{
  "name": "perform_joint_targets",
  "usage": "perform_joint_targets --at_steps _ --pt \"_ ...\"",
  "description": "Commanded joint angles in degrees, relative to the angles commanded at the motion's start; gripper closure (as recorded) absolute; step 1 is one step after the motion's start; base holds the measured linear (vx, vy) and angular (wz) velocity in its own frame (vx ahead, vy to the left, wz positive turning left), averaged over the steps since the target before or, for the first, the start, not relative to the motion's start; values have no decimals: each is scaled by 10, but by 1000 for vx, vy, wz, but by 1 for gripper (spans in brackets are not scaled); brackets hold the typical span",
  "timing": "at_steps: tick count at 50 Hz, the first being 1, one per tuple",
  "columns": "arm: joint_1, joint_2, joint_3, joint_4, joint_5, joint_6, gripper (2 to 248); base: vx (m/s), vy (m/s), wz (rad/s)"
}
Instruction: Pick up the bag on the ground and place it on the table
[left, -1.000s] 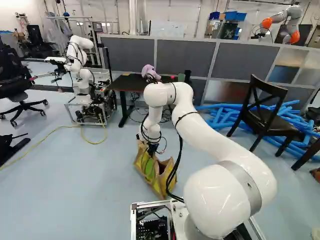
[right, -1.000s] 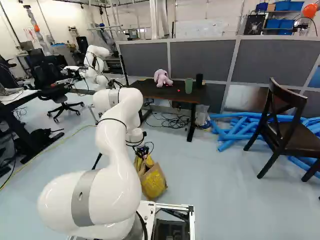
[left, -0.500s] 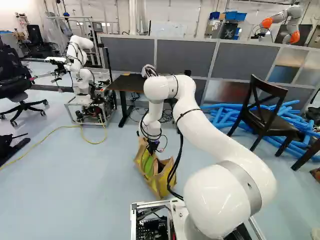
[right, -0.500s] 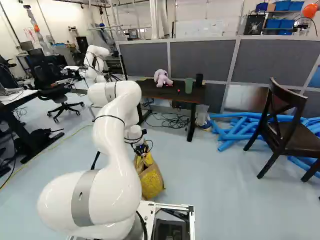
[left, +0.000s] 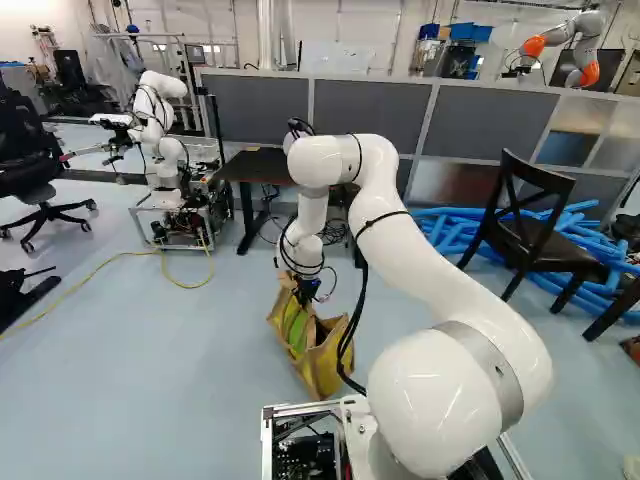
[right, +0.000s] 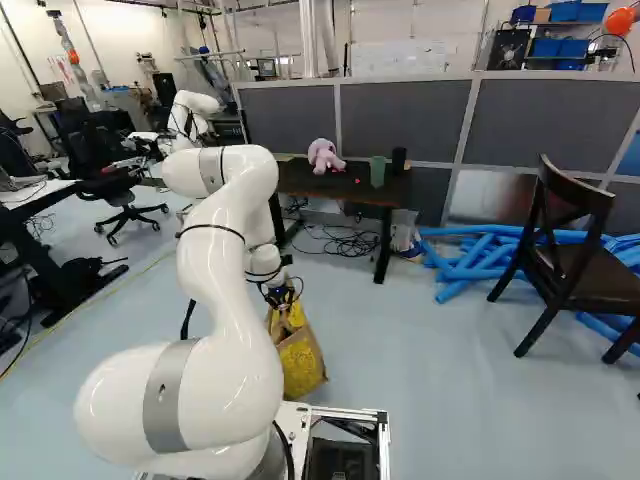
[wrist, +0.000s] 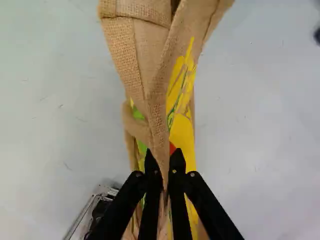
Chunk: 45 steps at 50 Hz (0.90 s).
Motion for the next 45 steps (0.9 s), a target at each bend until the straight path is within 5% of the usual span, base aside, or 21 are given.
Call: perform_joint_targets --at_steps 45 --pt "-1 115 113 3 -5 0 226 0 0 0"
